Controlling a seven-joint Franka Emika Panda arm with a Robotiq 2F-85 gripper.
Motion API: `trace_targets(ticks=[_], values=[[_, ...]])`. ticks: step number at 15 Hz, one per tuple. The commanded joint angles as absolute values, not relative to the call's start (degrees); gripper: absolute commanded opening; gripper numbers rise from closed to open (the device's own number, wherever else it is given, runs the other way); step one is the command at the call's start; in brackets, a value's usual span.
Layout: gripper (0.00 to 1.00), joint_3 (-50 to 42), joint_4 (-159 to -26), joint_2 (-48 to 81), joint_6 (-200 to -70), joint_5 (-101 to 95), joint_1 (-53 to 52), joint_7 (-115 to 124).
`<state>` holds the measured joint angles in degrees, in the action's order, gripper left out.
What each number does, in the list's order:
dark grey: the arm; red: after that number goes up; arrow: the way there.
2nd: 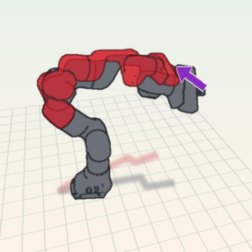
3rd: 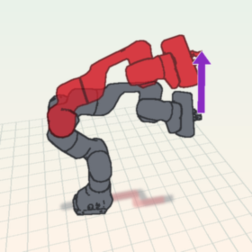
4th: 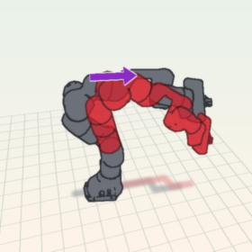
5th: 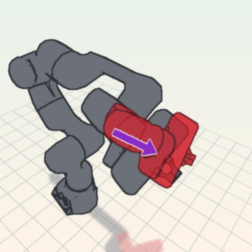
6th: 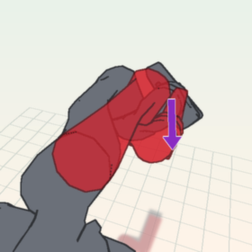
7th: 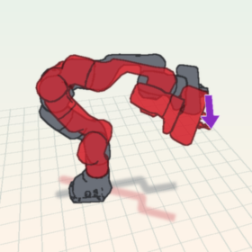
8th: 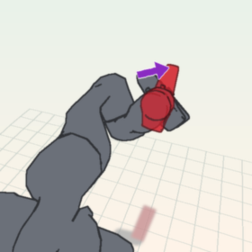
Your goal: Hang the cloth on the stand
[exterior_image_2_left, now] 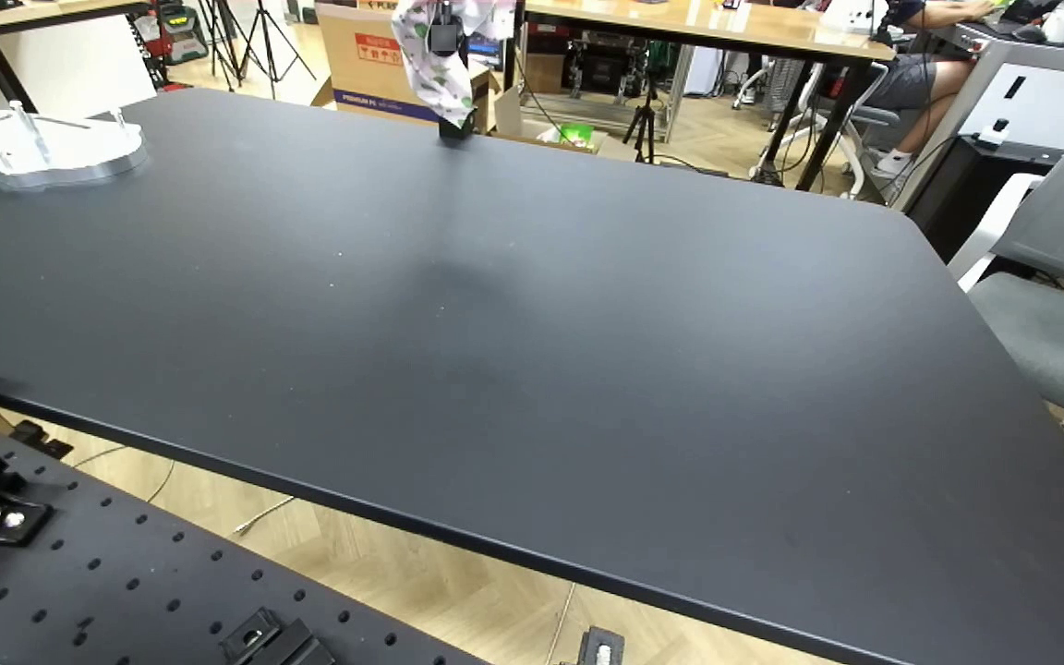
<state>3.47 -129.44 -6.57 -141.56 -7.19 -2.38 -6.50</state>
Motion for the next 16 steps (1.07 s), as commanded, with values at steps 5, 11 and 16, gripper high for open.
trace_targets(ticks=[5, 11, 16], values=[[0.0, 1.67, -138.35, -15.82, -143.67, -6.55, -1.38, -5.87], [0.0, 0.38, -137.77, -13.02, -146.25, -5.39, -1.5, -7.31], [0.0, 1.79, -135.01, -12.08, -146.21, -7.38, -1.79, -6.61]])
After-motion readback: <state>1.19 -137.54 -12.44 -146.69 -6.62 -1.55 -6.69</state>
